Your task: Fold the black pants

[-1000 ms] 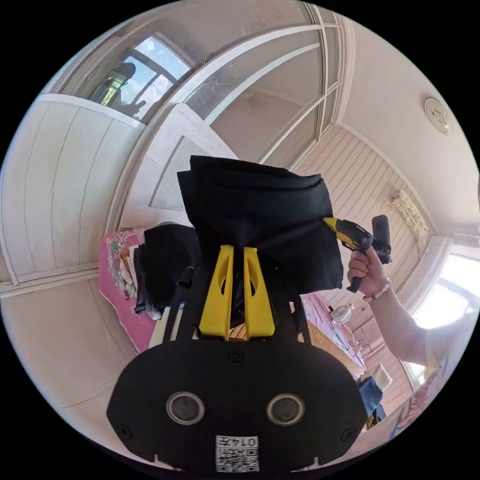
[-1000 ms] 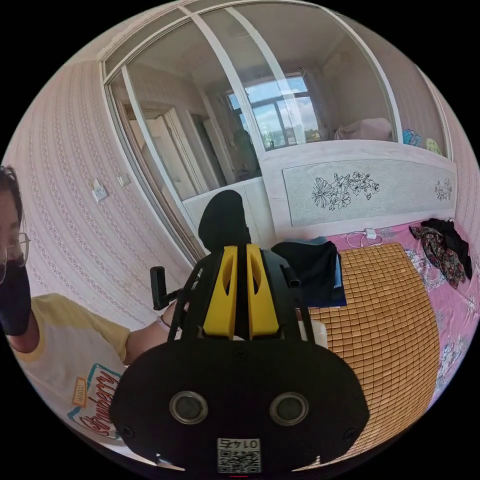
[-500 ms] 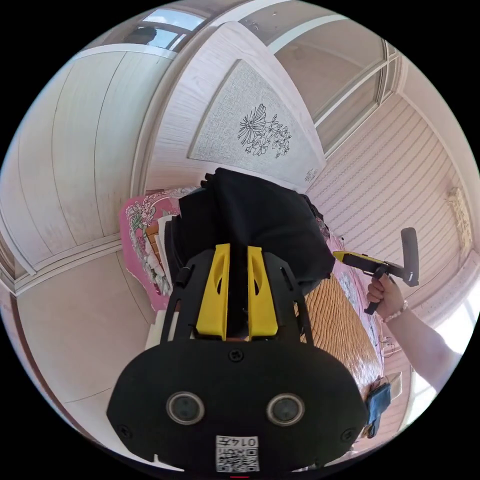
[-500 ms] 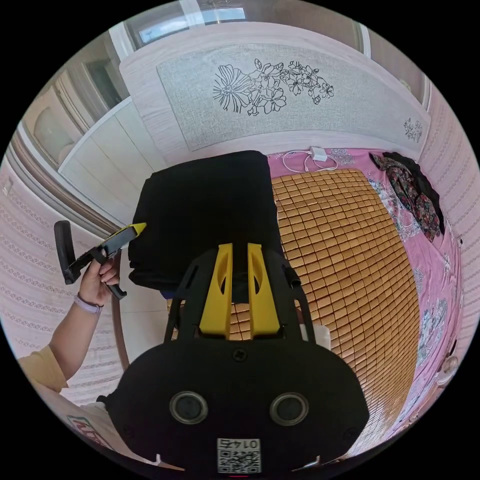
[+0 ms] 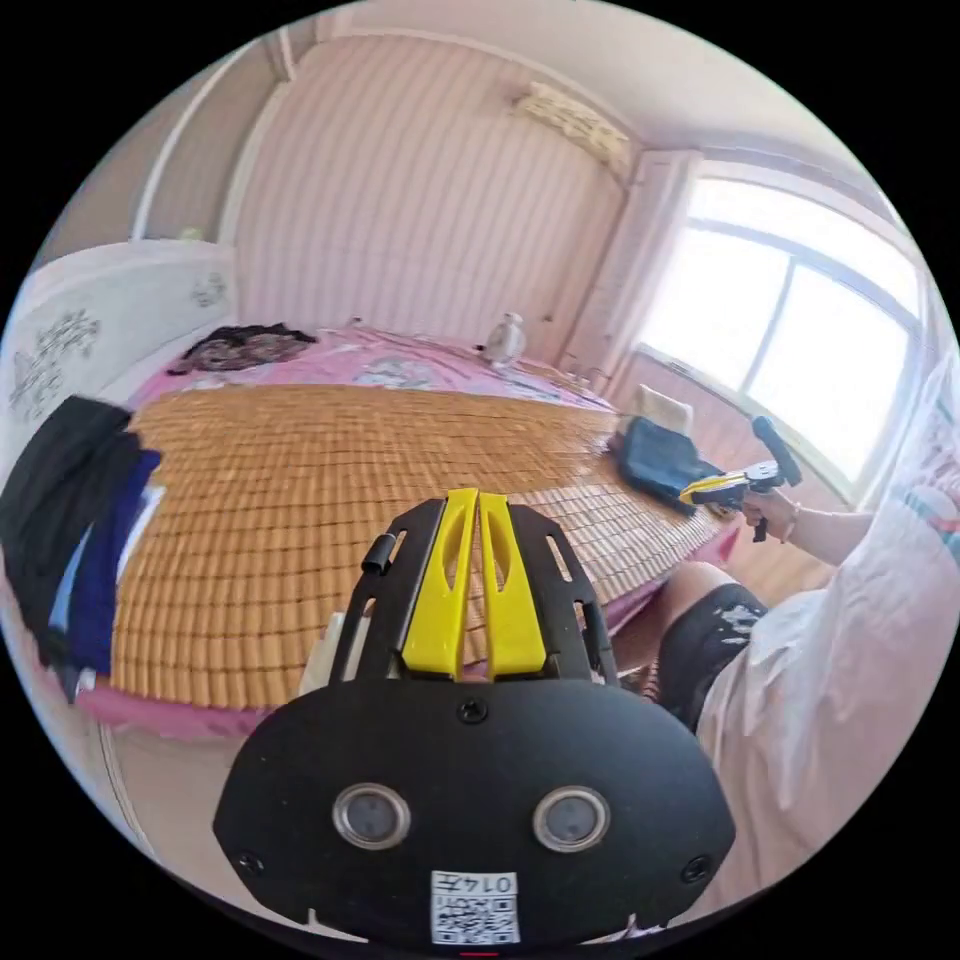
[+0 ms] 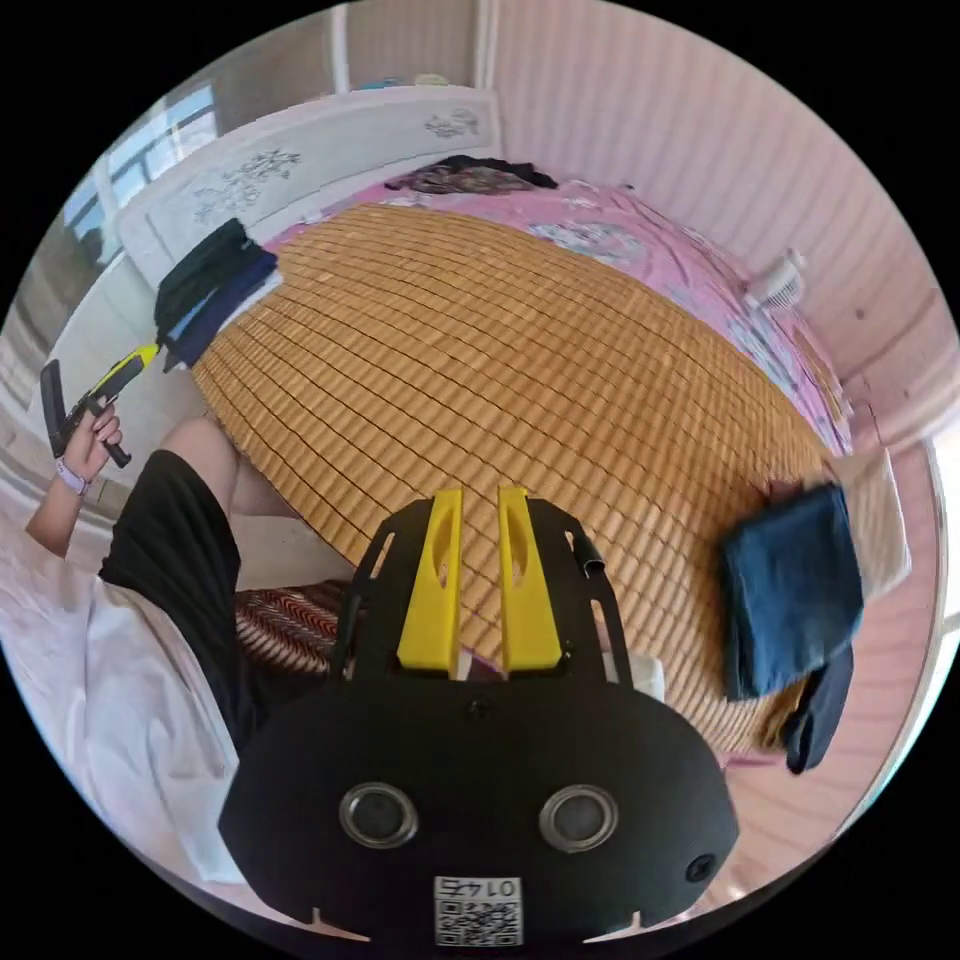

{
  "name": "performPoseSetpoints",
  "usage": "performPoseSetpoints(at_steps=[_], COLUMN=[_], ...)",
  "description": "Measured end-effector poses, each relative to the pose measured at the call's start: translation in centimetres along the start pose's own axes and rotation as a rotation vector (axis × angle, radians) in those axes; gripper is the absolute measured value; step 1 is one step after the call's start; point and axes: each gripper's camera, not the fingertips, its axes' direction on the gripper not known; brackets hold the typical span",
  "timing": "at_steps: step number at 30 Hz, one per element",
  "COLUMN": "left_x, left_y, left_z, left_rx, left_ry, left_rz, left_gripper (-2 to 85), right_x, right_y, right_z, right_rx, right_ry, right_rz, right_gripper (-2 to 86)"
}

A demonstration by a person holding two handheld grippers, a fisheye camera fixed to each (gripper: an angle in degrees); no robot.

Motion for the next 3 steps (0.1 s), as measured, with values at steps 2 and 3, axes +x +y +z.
performPoseSetpoints(at_steps=[2, 3], left_x=[7.4, 9.4], left_y=[-2.8, -3.4], left_z=[6.5, 8.1], left_rx=[-0.027, -0.036], left_ry=[0.215, 0.260], left_rz=[0.164, 0.199], left_gripper=[0.7, 1.4], right_x=[5.8, 9.0], right_y=[6.3, 10.1], right_z=[-2.3, -3.9], right_rx=[-0.007, 0.008], right_ry=[0.055, 0.092], right_rz=[0.187, 0.300], right_gripper=[6.2, 6.2])
